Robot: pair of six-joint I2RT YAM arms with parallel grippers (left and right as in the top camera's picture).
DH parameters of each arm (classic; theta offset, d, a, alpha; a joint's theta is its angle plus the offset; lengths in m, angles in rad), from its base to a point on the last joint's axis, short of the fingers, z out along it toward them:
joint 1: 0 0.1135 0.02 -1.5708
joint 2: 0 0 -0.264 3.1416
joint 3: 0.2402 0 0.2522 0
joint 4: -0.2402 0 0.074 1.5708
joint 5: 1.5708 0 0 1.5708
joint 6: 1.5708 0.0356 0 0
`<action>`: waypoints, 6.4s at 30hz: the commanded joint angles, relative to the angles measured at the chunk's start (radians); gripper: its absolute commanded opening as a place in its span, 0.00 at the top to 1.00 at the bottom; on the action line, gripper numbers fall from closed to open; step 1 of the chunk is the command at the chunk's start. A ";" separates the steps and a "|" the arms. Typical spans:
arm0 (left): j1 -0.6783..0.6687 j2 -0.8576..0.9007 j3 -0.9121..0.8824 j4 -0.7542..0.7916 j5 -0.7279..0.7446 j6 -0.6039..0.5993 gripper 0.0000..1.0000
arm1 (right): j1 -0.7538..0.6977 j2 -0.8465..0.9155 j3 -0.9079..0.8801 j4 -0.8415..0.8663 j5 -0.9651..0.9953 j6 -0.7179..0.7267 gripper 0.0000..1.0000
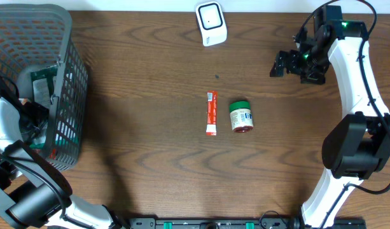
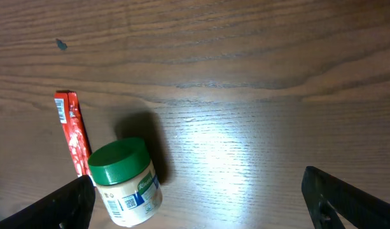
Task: Scan the item barcode
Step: 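Reach the left gripper into the basket and grasp the green glove pack, then lift the green glove pack out and carry it to the table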
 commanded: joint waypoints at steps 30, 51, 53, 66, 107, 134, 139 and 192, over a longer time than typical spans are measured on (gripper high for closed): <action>0.003 0.035 0.012 -0.016 0.050 0.028 0.17 | -0.005 -0.002 0.016 0.000 -0.004 -0.002 0.01; 0.003 -0.002 0.080 0.014 0.295 0.032 0.22 | -0.005 -0.002 0.016 0.000 -0.004 -0.002 0.01; 0.003 -0.003 0.111 0.021 0.294 0.068 0.22 | -0.005 -0.002 0.016 0.000 -0.004 -0.002 0.01; 0.002 0.036 0.144 0.150 0.289 0.378 0.14 | -0.005 -0.002 0.016 0.000 -0.005 -0.002 0.01; -0.032 0.095 0.193 0.127 0.369 0.482 0.93 | -0.005 -0.002 0.016 0.000 -0.005 -0.002 0.01; -0.027 -0.572 0.193 0.264 0.020 0.281 0.93 | -0.005 -0.002 0.016 0.000 -0.004 -0.002 0.01; -0.032 -0.694 0.193 0.243 0.074 0.172 0.93 | -0.005 -0.002 0.016 0.000 -0.005 -0.002 0.01; -1.000 0.001 -0.105 0.230 0.137 -0.232 0.93 | -0.005 -0.002 0.016 0.000 -0.004 -0.002 0.01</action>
